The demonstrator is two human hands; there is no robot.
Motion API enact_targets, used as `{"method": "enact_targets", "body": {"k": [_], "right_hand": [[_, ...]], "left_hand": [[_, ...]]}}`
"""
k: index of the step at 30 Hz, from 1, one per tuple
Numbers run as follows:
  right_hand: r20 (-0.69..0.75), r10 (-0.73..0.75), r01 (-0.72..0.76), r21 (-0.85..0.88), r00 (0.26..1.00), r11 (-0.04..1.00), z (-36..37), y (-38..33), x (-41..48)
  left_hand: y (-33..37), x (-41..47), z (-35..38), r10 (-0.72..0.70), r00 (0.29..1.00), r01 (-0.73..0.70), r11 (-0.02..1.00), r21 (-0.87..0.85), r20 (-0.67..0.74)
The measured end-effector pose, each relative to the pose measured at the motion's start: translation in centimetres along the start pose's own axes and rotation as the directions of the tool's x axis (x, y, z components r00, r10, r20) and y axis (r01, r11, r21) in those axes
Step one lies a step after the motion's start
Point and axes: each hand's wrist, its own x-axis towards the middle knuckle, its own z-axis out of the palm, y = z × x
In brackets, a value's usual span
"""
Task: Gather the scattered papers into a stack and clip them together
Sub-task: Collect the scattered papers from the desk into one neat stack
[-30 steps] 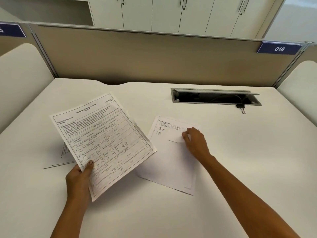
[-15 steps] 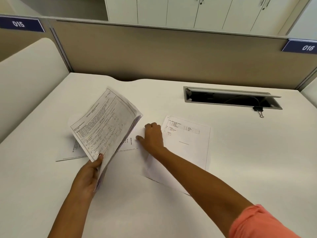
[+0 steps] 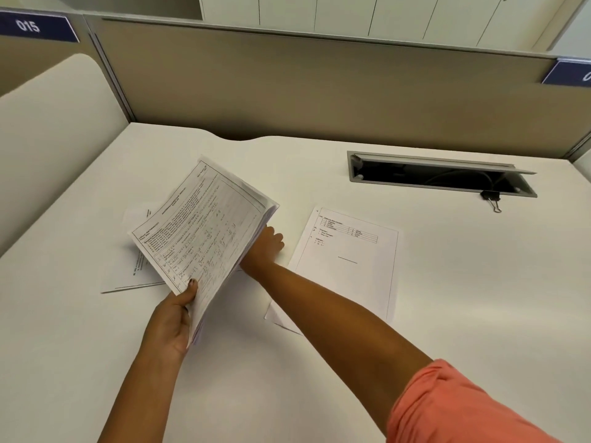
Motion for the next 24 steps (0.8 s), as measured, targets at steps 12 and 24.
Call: {"method": "enact_targets", "body": {"k": [12,24], "right_hand": [[-0.080,0.169,-0.159,0.118,0.982,0.980,-0.4,-1.5,0.3],[0.096,0.181,-0.182,-0.001,0.979,0.983,-1.2,0.6,1.5]], "left_hand": [[-0.2,0.1,0.0,0.026,0.999,-0.026,1.000,-0.005,-0.028],[-0.3,0.6,-0.2,0.009,0.999,-0.010,1.000,-0.011,-0.038]]}}
